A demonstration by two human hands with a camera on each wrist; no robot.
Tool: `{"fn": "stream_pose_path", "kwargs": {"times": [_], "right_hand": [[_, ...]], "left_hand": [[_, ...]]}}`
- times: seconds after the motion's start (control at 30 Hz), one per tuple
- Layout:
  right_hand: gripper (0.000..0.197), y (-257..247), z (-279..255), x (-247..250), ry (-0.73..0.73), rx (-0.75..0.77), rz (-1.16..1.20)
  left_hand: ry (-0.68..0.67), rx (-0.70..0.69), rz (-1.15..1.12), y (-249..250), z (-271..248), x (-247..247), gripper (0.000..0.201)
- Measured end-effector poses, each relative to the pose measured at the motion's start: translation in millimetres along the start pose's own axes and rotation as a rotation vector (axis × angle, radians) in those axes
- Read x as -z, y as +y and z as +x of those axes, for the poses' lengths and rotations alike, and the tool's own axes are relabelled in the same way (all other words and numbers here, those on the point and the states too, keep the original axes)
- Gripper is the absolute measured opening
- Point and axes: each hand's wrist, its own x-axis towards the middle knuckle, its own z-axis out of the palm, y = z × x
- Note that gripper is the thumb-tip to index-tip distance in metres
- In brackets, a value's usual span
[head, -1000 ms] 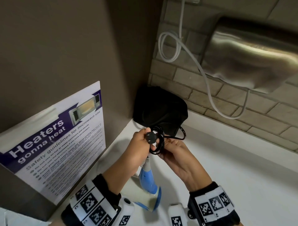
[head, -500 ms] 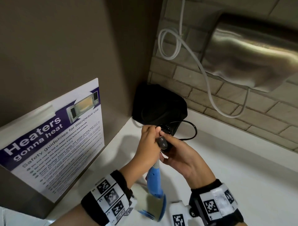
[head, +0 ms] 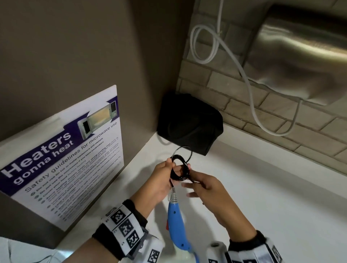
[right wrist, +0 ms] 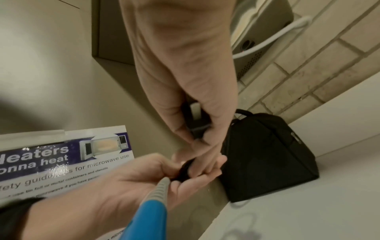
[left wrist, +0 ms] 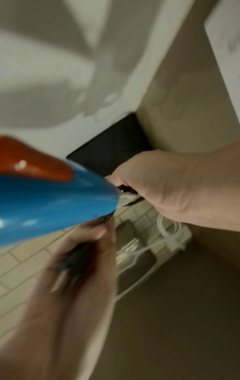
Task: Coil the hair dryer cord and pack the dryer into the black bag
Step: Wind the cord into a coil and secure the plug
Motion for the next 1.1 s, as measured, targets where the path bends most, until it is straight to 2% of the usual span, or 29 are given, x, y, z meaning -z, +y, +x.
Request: {"fn": "stream_pose_path", "kwargs": {"times": [0.1,0.23,0.37,0.43,0.53,0.63,0.7,0.77,0.83,0.93,1.1], "right_hand": [[0.052,16,-5,10,0.041,-0.025,-0.034],[0.051,43,-5,29,0.181,-0.088,-0.157],[0.048,63,-1,40,0.239,-0.127,-0.336],[0.044,62,0,37,0.192,-0.113,-0.422],[0.031,50,-4,34,0.032,-0.111,-0.395],[0.023,32,-10,32,-0.107,-0.089,-0.206],[0.019,20,-13,28,-0.137,-0.024,-0.092],[0.021,14,-14,24,-0.089,0.037,-0.090],[0.026,15,-14,22,0.023,0.070,-0.086],[0.033,27,-9,23,0.139,0.028,-0.131],[0.037,54,4,22,0.207,0.017,-0.290]], "left_hand": [[-0.024,-0.005,-0.059,-1,0,7,0.037],[-0.018,-0.054,-0.064,2,4,14,0.042],[-0.081,-0.072,-0.068,6,1,13,0.033],[-0.098,-0.077,-0.053,4,-3,8,0.034],[-0.074,-0.124,0.041,5,-3,6,0.044],[-0.060,-0.169,0.152,5,-6,7,0.037],[-0.049,-0.168,0.167,6,-7,7,0.034],[-0.064,-0.141,0.114,7,-7,10,0.036],[-0.102,-0.087,-0.001,11,-7,14,0.039],[-0.159,-0.004,-0.136,21,-12,20,0.035],[-0.196,0.012,-0.150,21,-19,17,0.029]]}}
